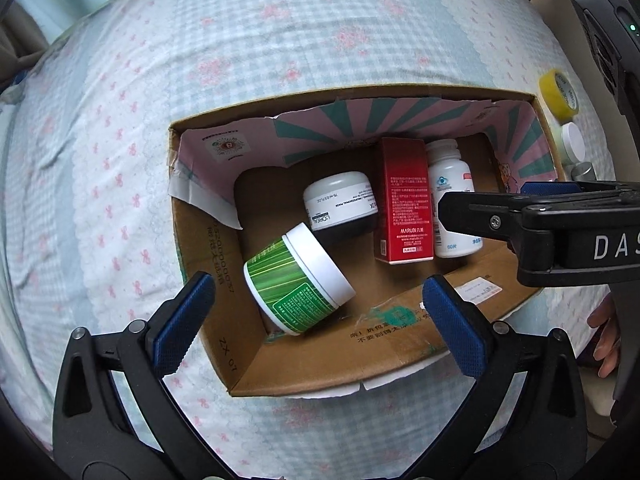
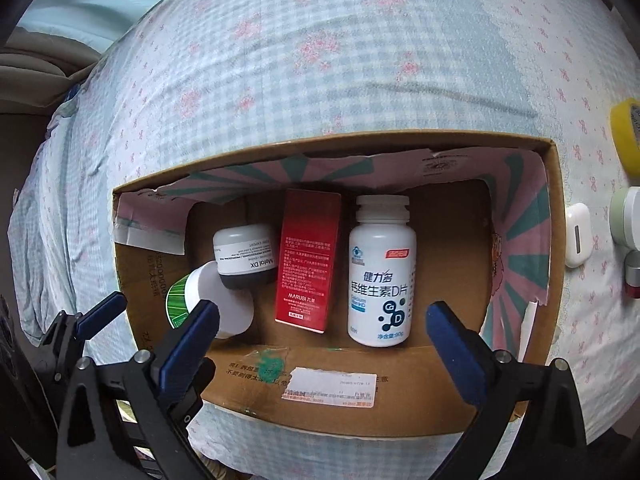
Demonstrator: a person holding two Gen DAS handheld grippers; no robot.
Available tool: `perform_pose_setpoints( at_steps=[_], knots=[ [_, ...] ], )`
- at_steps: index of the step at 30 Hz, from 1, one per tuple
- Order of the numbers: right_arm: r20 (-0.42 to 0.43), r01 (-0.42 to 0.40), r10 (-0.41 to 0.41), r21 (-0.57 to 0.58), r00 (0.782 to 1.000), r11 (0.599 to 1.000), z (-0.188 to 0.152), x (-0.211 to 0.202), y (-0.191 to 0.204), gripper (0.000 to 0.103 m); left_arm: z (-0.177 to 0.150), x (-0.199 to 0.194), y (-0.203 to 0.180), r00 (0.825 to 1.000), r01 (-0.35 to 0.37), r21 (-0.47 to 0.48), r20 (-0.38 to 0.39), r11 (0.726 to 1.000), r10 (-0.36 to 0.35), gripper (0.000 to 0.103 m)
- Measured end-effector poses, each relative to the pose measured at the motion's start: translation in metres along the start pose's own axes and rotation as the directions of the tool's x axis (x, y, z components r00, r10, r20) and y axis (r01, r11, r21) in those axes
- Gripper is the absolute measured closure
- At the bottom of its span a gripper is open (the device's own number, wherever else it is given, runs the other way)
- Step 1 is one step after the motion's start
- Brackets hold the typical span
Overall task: Organize rigid objects
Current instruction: 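Lower the green jar and red box into the box, open both tools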
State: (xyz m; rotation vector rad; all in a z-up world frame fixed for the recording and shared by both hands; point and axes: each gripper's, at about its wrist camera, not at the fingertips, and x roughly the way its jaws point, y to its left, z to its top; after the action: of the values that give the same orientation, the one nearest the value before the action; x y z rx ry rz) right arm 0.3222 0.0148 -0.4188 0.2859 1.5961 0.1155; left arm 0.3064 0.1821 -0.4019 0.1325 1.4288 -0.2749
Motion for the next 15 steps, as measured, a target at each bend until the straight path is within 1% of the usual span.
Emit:
perform_pose_setpoints(
  at_steps=[4,9,13,15],
  knots=[
    [0.028,-0.008,0.008,-0.002,1.0,1.0,-0.006,-0.012,0.001,0.0,-0.005,-0.015,-0.002,1.0,-0.004,-0.01,0.023,1.0,0.004,0.0],
    [0.076,-0.01,0.012,-0.021,0.997,1.0,-0.016,-0.037,0.009,0.0,-0.013,-0.044,-0.003,0.998,-0.006,-0.032,0.068,0.999,0.008,0.0],
    [0.104,-0.017,0.02,-0.036,0.994,0.999,-0.03,-0.064,0.016,0.0,-0.023,-0.077,-0.005,0.993,-0.005,-0.047,0.118,0.999,0.01,0.0],
    [0.118,-0.018,0.025,-0.059,0.993,0.998,-0.039,-0.082,0.023,0.0,-0.029,-0.096,-0.006,0.99,-0.017,-0.05,0.137,0.999,0.024,0.0]
  ],
)
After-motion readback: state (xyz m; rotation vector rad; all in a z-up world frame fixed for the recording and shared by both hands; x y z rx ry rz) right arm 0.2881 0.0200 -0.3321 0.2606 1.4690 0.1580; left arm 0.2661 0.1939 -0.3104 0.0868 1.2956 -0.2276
